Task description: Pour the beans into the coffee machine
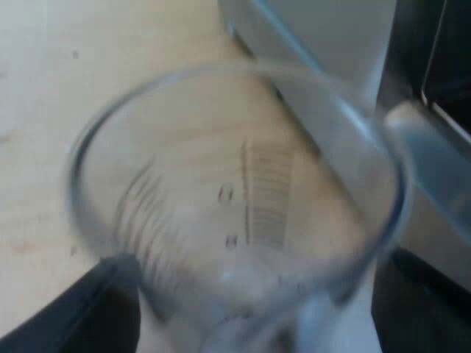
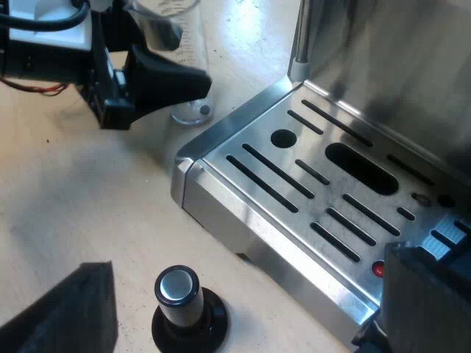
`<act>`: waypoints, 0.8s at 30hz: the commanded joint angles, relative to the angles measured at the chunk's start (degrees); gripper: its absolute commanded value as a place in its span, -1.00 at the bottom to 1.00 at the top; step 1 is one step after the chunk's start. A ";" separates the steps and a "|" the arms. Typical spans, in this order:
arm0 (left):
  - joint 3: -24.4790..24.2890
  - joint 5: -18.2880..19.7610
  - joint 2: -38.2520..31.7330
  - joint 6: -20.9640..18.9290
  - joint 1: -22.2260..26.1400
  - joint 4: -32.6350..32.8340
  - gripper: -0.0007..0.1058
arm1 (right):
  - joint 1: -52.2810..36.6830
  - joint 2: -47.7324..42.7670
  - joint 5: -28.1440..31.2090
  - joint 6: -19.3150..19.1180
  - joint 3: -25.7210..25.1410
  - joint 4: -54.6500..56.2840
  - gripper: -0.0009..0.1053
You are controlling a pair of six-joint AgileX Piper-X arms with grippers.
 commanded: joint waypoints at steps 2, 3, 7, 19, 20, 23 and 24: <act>-0.17 -1.22 -3.22 0.45 -0.35 10.32 0.29 | 0.09 -0.14 0.00 -0.57 -0.38 -0.61 0.50; -0.17 -1.25 -3.46 0.45 -0.35 11.28 0.29 | 0.09 -0.14 0.00 -0.57 -0.38 -0.61 0.50; -0.17 -2.13 -6.41 -0.01 -0.35 18.86 0.29 | 0.09 -0.14 0.00 -0.07 -0.38 -0.32 0.50; -0.07 -3.21 -19.01 -0.40 -0.35 38.31 0.29 | 0.09 -3.12 0.00 4.07 -0.38 11.21 0.50; -0.07 -3.02 -20.38 -0.40 -0.35 40.60 0.29 | 0.09 -4.10 0.00 4.72 -0.38 12.47 0.50; -0.07 -2.91 -23.78 -0.40 -0.35 46.14 0.29 | 0.09 -6.70 0.00 6.46 -0.38 16.06 0.50; -0.07 -2.91 -24.50 -0.40 -0.35 47.65 0.29 | 0.09 -7.28 0.00 6.65 -0.38 16.96 0.50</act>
